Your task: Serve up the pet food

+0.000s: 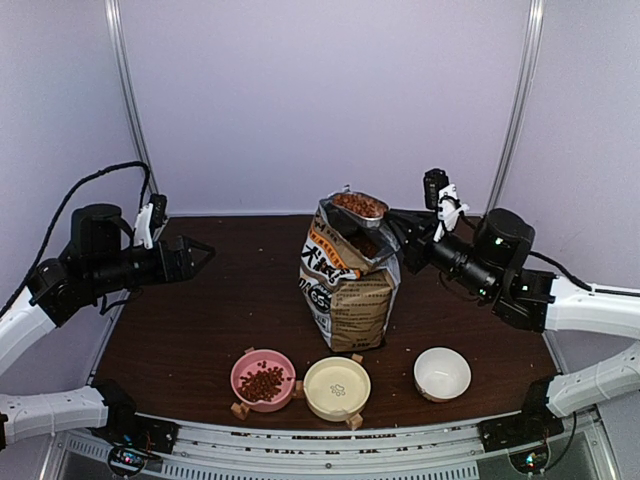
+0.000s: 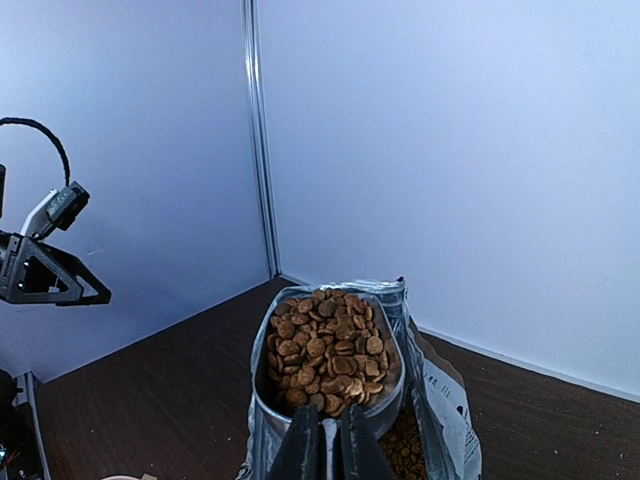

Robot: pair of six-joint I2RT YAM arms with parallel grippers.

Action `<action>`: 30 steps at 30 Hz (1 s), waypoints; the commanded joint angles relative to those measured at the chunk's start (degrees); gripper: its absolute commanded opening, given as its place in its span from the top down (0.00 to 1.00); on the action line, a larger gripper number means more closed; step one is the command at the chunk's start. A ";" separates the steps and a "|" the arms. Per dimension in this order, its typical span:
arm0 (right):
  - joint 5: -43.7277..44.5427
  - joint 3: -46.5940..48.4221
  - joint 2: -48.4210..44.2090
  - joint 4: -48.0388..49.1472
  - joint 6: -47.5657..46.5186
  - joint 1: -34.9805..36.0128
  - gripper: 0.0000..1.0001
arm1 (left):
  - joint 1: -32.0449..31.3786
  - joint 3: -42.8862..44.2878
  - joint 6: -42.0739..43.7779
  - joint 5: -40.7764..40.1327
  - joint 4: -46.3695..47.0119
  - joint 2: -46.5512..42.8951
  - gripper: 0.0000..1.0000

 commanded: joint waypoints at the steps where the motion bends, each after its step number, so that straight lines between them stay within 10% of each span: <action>1: -1.11 -0.75 -1.94 4.29 -0.25 0.45 1.00 | 0.32 2.08 -0.12 0.55 2.63 0.33 0.02; 30: 0.03 -2.16 -7.20 6.12 -1.14 2.67 1.00 | 0.33 2.14 -1.03 -0.05 2.26 -0.22 0.02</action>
